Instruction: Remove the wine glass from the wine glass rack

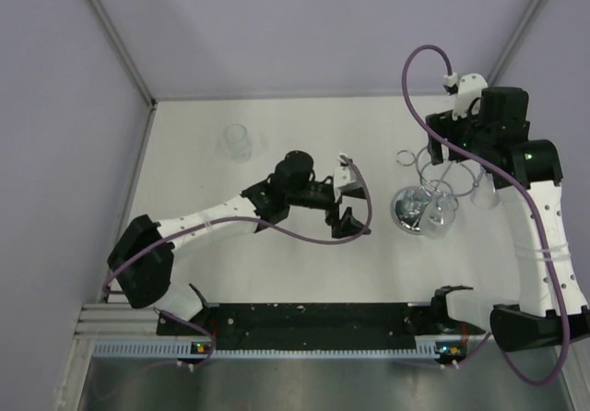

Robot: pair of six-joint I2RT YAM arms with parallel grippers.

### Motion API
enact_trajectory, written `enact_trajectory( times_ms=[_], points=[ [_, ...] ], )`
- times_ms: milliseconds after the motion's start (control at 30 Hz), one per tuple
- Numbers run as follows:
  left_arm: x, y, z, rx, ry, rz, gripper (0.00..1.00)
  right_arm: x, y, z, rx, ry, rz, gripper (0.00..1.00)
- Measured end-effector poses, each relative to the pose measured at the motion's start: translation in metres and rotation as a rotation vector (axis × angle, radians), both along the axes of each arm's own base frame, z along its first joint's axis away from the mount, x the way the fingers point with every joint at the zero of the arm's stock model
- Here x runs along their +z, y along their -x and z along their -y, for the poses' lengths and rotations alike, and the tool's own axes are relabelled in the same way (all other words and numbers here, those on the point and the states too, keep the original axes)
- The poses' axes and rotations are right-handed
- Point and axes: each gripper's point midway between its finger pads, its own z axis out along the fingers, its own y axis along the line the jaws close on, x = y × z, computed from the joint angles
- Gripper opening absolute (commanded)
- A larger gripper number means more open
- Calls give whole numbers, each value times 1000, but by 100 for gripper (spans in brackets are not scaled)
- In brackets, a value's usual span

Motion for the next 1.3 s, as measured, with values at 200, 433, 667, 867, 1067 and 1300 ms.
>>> enact_trajectory(
  times_ms=[200,433,667,867,1067,1300],
  points=[
    [-11,30,57,-55,80,15,97,3,9,8,-22,21,1,80],
    [-32,18,119,18,112,-19,98,16,22,35,-152,-90,8,80],
    [-14,2,158,88,174,12,98,17,24,30,-144,-141,0,80],
    [-21,4,169,93,178,-7,98,12,32,25,-128,-163,-8,80],
    [-41,0,179,103,154,-18,98,9,38,21,-120,-178,-16,80],
    [-37,0,195,102,184,-7,94,7,39,20,-114,-182,-23,80]
  ],
)
